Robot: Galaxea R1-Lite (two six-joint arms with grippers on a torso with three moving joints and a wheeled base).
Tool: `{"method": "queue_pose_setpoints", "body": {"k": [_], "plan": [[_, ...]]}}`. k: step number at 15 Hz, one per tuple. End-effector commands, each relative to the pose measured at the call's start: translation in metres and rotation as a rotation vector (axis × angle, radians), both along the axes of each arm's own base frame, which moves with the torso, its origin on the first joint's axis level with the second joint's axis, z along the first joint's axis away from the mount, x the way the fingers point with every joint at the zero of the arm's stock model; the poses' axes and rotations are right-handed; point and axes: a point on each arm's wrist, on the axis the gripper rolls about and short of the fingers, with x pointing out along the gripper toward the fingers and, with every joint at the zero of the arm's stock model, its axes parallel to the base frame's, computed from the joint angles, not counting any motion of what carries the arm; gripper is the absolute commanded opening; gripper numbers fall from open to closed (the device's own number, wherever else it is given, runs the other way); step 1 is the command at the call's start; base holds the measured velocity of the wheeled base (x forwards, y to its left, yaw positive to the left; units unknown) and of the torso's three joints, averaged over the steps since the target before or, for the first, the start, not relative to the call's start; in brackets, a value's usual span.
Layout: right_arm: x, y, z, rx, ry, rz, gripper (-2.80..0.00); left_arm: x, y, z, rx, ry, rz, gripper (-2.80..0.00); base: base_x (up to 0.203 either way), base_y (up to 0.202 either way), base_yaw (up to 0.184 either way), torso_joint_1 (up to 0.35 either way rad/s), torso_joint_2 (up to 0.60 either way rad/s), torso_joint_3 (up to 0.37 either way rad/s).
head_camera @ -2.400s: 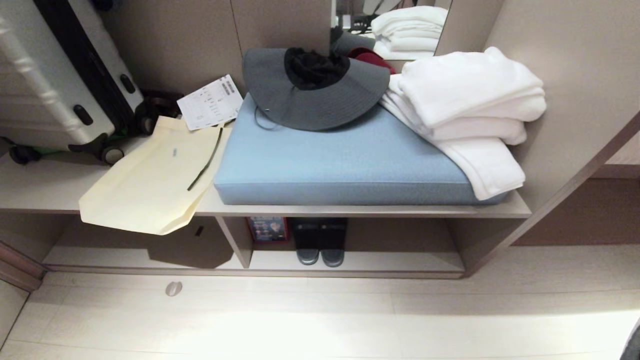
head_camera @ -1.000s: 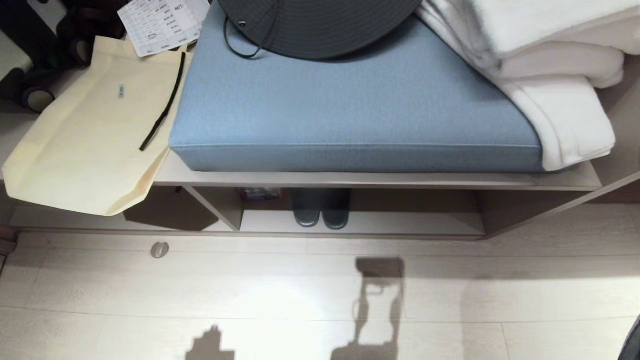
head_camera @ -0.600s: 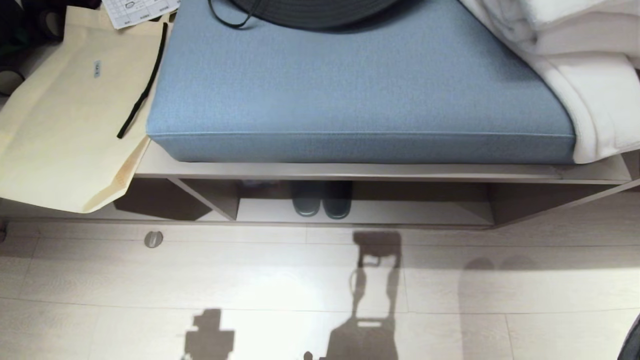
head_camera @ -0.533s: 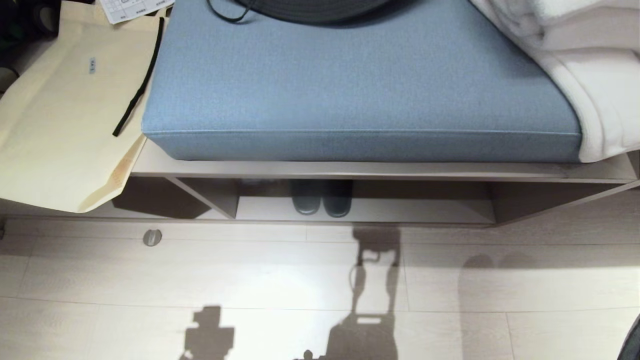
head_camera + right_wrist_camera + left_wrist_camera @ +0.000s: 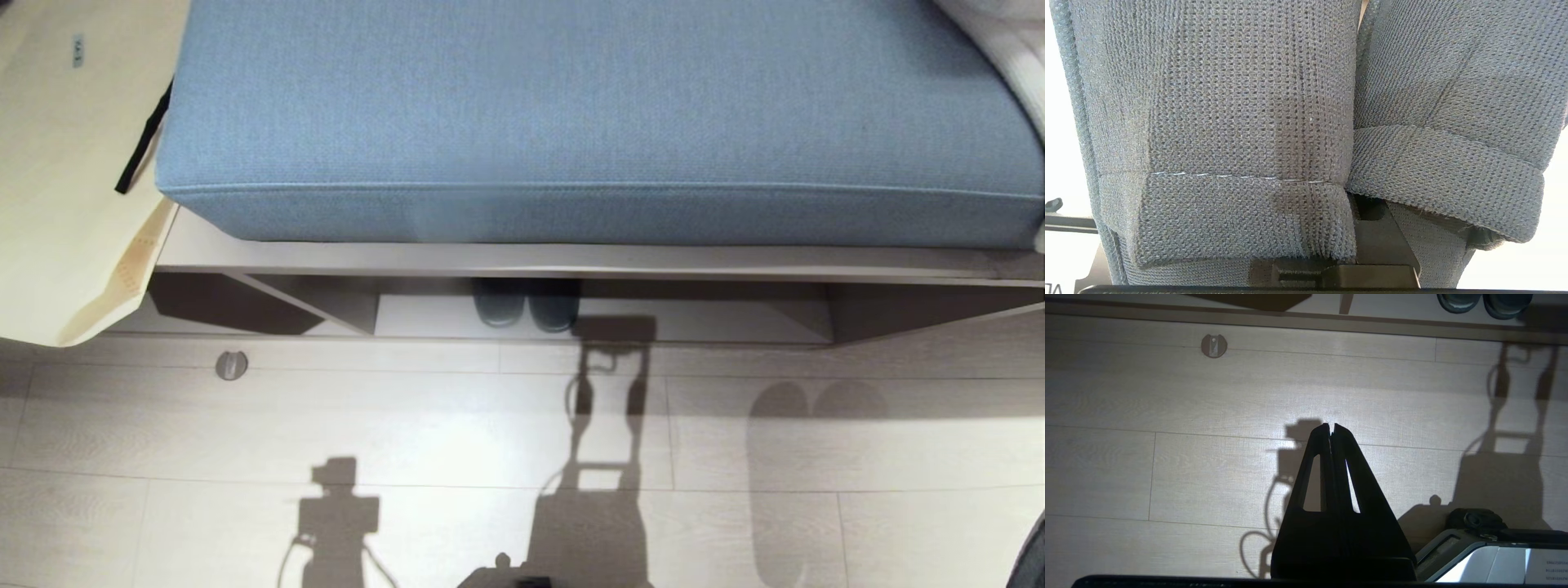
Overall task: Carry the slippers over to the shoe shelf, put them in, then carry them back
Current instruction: Place the slippers into the shoe cabinet
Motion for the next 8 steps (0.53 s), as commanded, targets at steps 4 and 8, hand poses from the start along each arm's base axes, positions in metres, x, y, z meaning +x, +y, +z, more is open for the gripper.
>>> {"method": "queue_pose_setpoints", "body": {"k": [4, 8], "plan": [[0.0000, 0.0000, 0.0000, -0.001, 0.000, 0.001, -2.80, 0.0000, 0.0000, 0.0000, -0.001, 0.000, 0.000, -2.80, 0.000, 0.000, 0.000, 0.003, 0.00, -0.198], [0.0000, 0.0000, 0.0000, -0.001, 0.000, 0.000, -2.80, 0.0000, 0.0000, -0.0002, -0.002, 0.001, 0.000, -2.80, 0.000, 0.000, 0.000, 0.003, 0.00, -0.199]]}}
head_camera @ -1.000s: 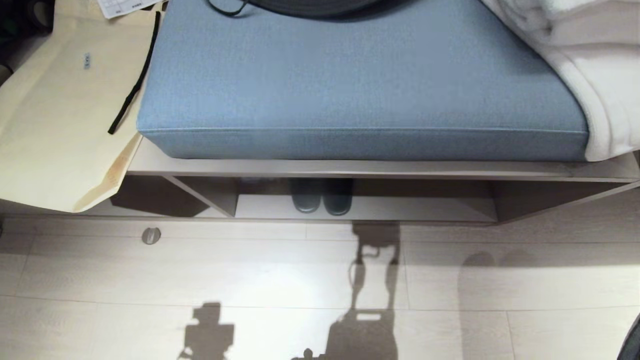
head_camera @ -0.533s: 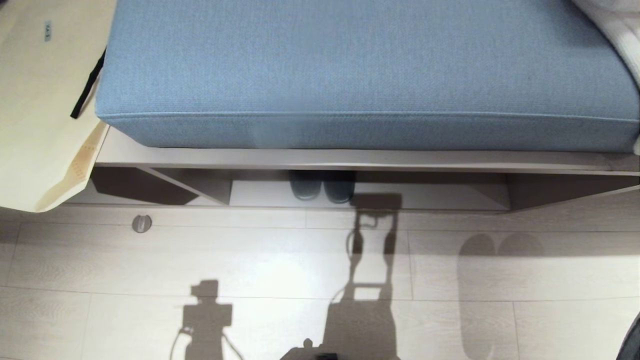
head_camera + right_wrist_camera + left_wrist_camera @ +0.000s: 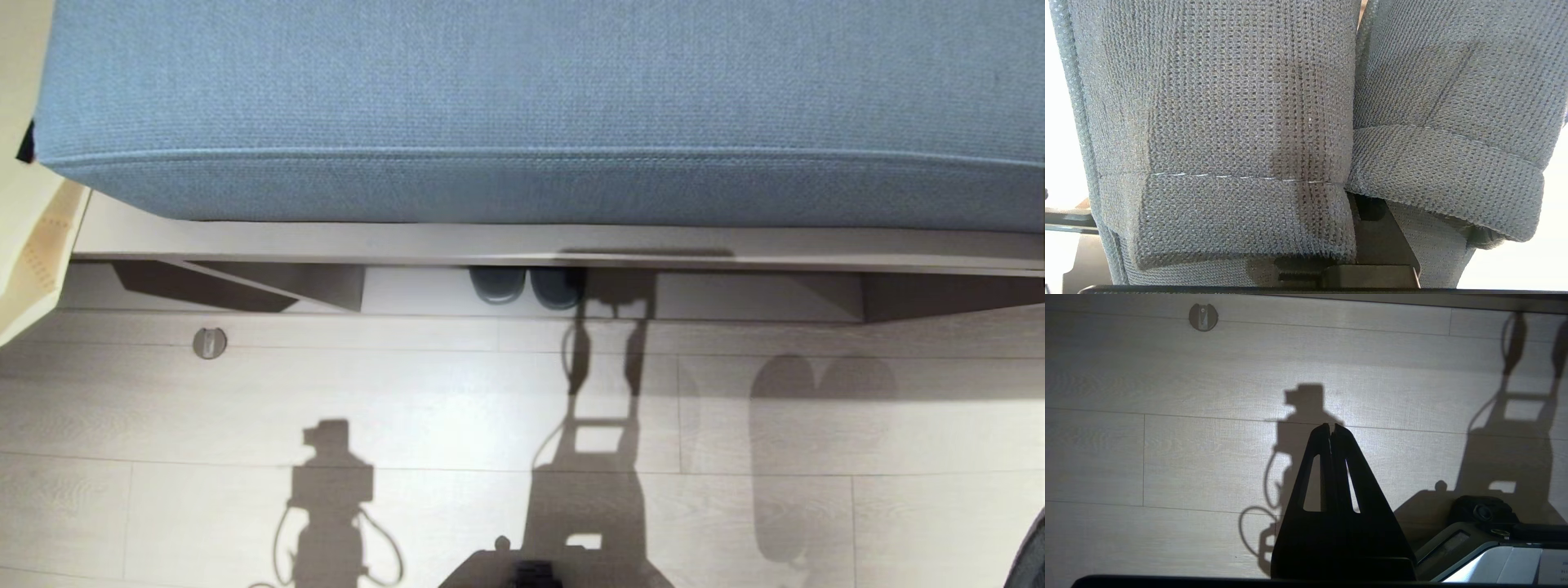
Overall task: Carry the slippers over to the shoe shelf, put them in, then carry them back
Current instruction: Place the slippers into the shoe cabinet
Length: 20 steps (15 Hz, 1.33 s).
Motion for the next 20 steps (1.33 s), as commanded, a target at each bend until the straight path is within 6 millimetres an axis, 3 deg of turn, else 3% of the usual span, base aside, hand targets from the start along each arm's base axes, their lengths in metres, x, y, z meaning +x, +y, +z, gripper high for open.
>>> {"method": "queue_pose_setpoints", "body": {"k": [1, 11, 17, 19, 20], "plan": [[0.000, 0.000, 0.000, -0.001, 0.000, 0.000, -2.80, 0.000, 0.000, 0.000, -0.001, 0.000, 0.001, -2.80, 0.000, 0.000, 0.000, -0.002, 0.00, -0.198], [0.000, 0.000, 0.001, -0.043, 0.003, 0.010, -2.80, 0.000, 0.000, 0.000, -0.005, -0.001, 0.001, -2.80, 0.000, 0.000, 0.000, 0.003, 0.00, -0.191], [0.001, 0.000, 0.003, -0.070, 0.048, 0.015, -2.80, 0.000, 0.000, 0.000, -0.005, 0.000, 0.001, -2.80, 0.000, 0.000, 0.000, 0.001, 0.00, -0.027], [-0.001, 0.000, 0.014, -0.065, 0.010, 0.022, -2.80, 0.000, 0.000, 0.000, -0.005, -0.001, 0.001, -2.80, 0.000, 0.000, 0.000, 0.000, 0.00, 0.000], [-0.004, 0.001, 0.030, -0.060, -0.026, 0.039, -2.80, 0.000, 0.000, 0.000, -0.005, 0.000, 0.001, -2.80, 0.000, 0.000, 0.000, 0.000, 0.00, 0.000]]}}
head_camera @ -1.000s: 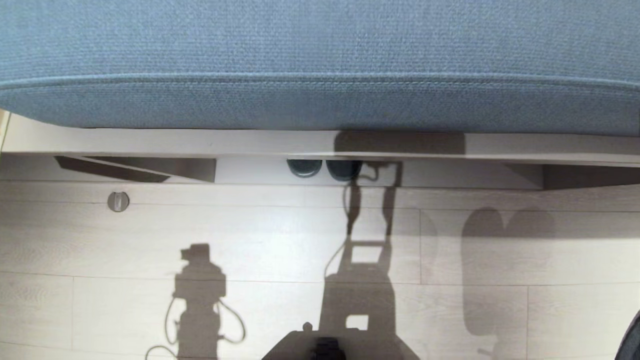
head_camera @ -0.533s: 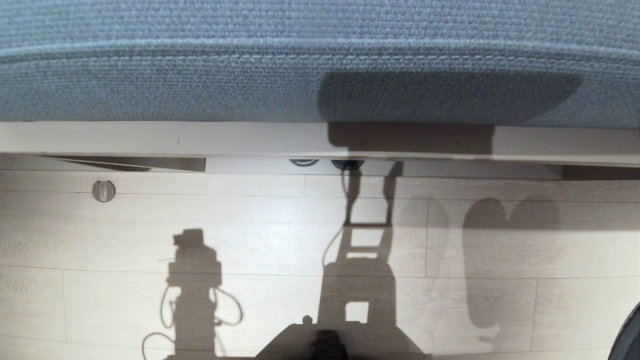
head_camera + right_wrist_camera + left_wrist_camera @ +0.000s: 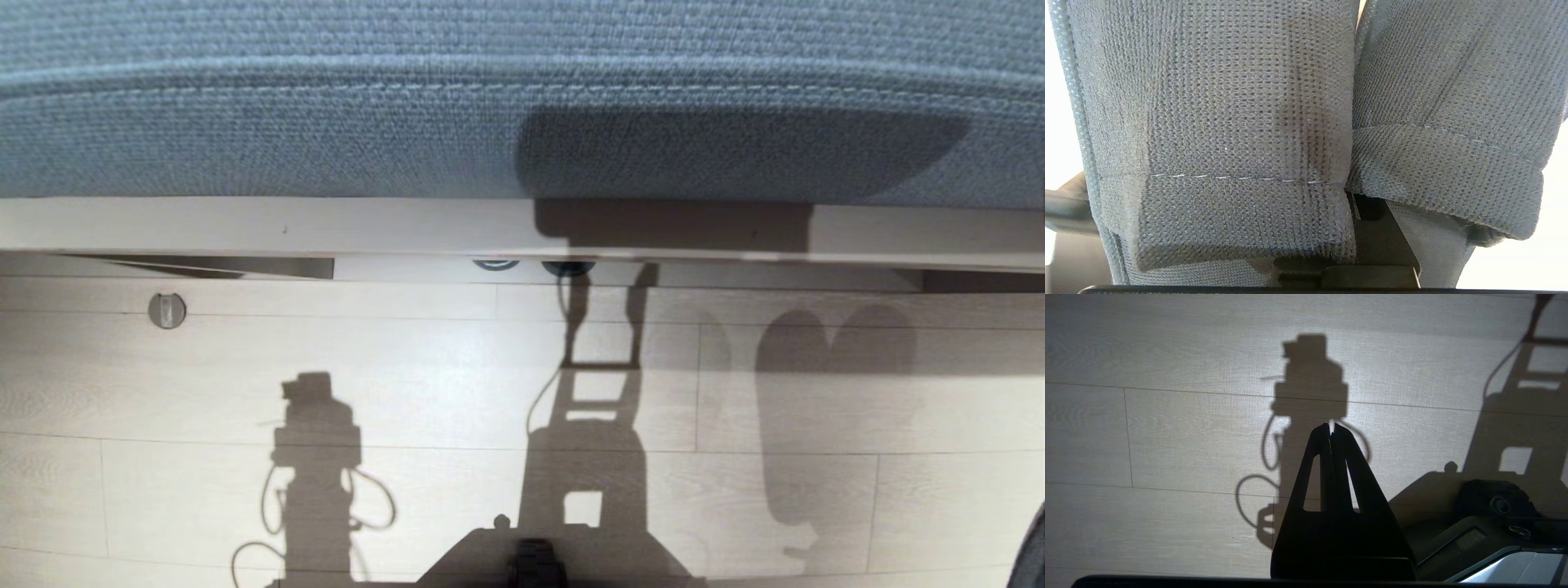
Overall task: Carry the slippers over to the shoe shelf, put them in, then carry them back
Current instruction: Place the slippers into the shoe cabinet
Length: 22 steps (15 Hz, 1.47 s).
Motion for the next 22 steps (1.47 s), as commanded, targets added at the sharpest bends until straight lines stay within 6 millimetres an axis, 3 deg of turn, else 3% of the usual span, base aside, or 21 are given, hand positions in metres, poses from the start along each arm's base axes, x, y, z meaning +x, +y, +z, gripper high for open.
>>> {"method": "queue_pose_setpoints", "body": {"k": [1, 6, 11, 16, 22], "plan": [[0.000, 0.000, 0.018, 0.006, -0.005, 0.019, -2.80, 0.000, 0.000, 0.000, -0.001, 0.001, 0.001, -2.80, 0.000, 0.000, 0.000, 0.000, 0.00, 0.000], [0.027, 0.004, 0.041, 0.027, 0.172, 0.166, -2.80, 0.000, 0.000, 0.000, 0.000, -0.001, 0.001, -2.80, 0.000, 0.000, 0.000, 0.000, 0.00, 0.000], [0.076, 0.008, 0.061, 0.035, 0.361, 0.301, -2.80, 0.000, 0.000, 0.000, 0.002, -0.002, 0.001, -2.80, 0.000, 0.000, 0.000, 0.000, 0.00, 0.000], [0.136, 0.008, 0.061, -0.041, 0.420, 0.262, -2.80, 0.000, 0.000, 0.000, 0.005, -0.001, 0.001, -2.80, 0.000, 0.000, 0.000, 0.000, 0.00, 0.000], [0.170, 0.009, 0.047, -0.077, 0.453, 0.251, -2.80, 0.000, 0.000, 0.000, 0.005, -0.001, 0.001, -2.80, 0.000, 0.000, 0.000, 0.000, 0.00, 0.000]]}}
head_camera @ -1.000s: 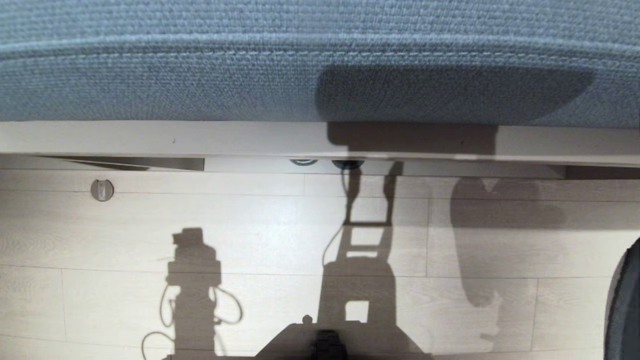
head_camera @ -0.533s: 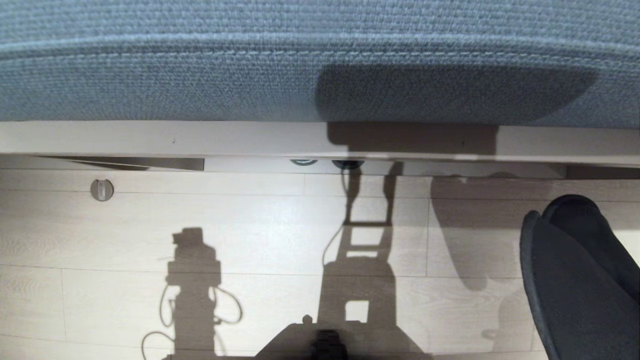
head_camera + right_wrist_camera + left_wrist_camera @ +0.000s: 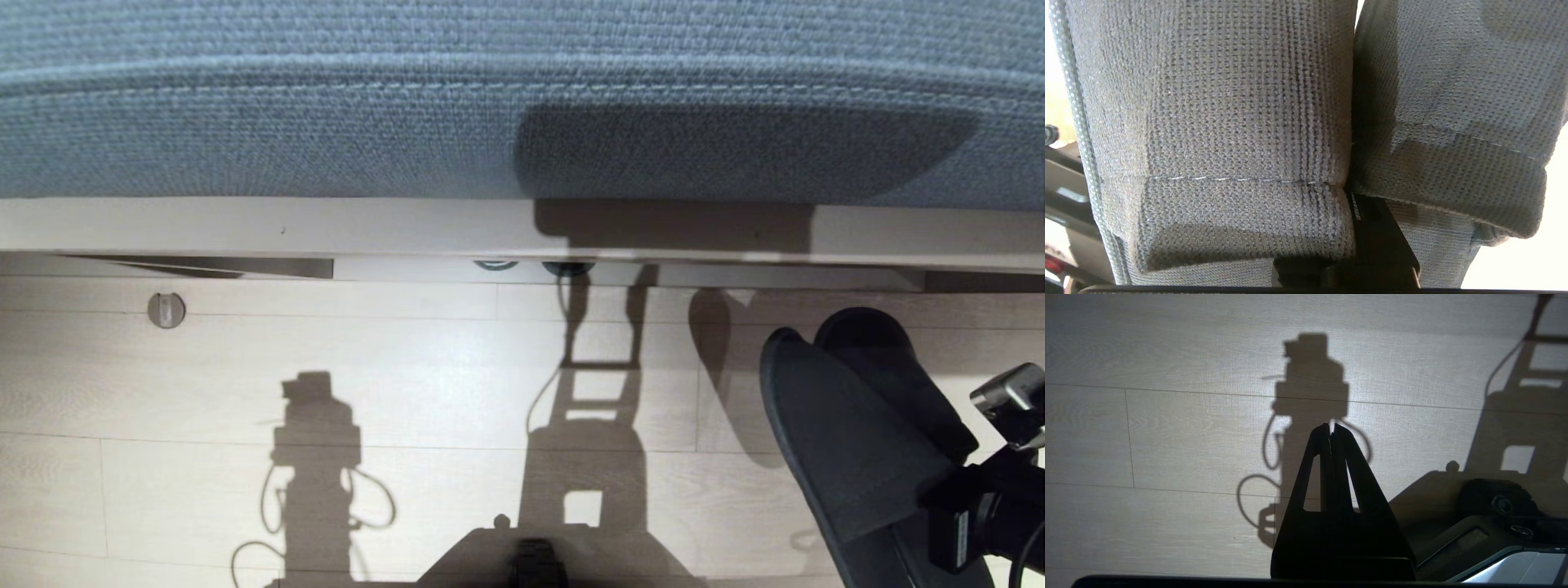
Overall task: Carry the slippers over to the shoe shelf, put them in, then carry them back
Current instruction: Place the slippers into the shoe cabinet
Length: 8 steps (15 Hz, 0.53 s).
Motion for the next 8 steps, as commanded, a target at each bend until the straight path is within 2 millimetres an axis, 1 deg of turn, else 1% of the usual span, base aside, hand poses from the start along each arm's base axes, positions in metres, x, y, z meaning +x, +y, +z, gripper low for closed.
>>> {"method": "queue_pose_setpoints", "body": {"k": [1, 4, 8], "plan": [[0.010, 0.002, -0.011, -0.004, 0.064, 0.012, -2.80, 0.000, 0.000, 0.000, -0.001, -0.001, 0.000, -2.80, 0.000, 0.000, 0.000, 0.000, 0.00, 0.000], [0.019, 0.004, -0.023, -0.036, 0.114, 0.006, -2.80, 0.000, 0.000, 0.000, -0.001, -0.001, 0.000, -2.80, 0.000, 0.000, 0.000, 0.000, 0.00, 0.000], [0.042, 0.007, -0.029, -0.042, 0.058, -0.001, -2.80, 0.000, 0.000, 0.000, -0.001, -0.001, 0.000, -2.80, 0.000, 0.000, 0.000, 0.000, 0.00, 0.000]]}}
